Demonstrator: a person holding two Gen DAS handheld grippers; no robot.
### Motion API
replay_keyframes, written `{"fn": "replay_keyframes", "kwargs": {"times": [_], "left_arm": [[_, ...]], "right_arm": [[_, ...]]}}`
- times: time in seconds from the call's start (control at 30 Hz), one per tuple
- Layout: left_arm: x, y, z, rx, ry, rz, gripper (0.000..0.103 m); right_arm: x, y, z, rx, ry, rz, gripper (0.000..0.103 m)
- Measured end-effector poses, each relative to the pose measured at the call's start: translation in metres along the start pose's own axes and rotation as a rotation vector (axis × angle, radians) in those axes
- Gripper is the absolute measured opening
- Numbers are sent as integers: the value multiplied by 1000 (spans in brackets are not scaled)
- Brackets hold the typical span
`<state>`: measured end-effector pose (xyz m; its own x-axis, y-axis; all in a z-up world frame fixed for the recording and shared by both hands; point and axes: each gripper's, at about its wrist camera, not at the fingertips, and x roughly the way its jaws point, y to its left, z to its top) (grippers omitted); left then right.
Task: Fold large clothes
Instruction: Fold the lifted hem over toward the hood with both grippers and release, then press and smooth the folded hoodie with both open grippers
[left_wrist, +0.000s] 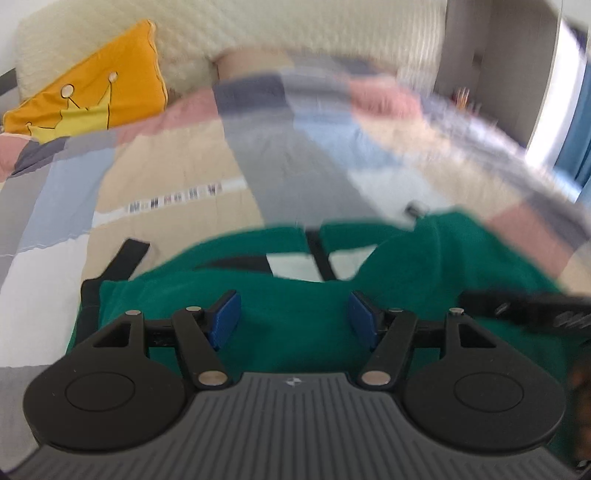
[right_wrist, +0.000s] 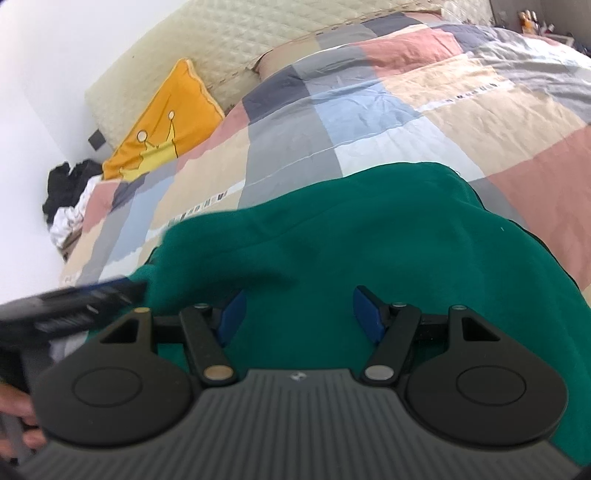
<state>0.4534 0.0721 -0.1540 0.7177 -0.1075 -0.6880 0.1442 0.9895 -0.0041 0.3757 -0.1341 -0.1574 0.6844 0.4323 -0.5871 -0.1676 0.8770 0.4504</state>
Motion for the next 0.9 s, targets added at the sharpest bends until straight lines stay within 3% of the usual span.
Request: {"fn": "replay_keyframes", "kwargs": {"times": [0.1, 0.17, 0.23, 0.33, 0.63, 0.77, 0.9], "left_arm": [[19, -12, -2, 70, 37, 69, 44], [27, -16, -4, 101, 55, 116, 15], [30, -17, -3, 106, 62, 138, 5], [19, -14, 3, 92, 38, 168, 2], [-38, 17, 47, -41, -139, 231, 2], [-35, 13, 69, -44, -149, 263, 1], [-2, 8, 76, -11, -111, 311, 1]], "right_arm": [[-1, -5, 3, 27, -4, 8, 66], [-1, -7, 4, 35, -5, 6, 66], [0, -8, 4, 42, -7, 4, 66], [0, -8, 4, 43, -7, 5, 66], [-7, -21, 9, 128, -17, 28, 66], [-13, -25, 13, 158, -34, 39, 67], [-16, -29, 14, 171, -39, 37, 69]]}}
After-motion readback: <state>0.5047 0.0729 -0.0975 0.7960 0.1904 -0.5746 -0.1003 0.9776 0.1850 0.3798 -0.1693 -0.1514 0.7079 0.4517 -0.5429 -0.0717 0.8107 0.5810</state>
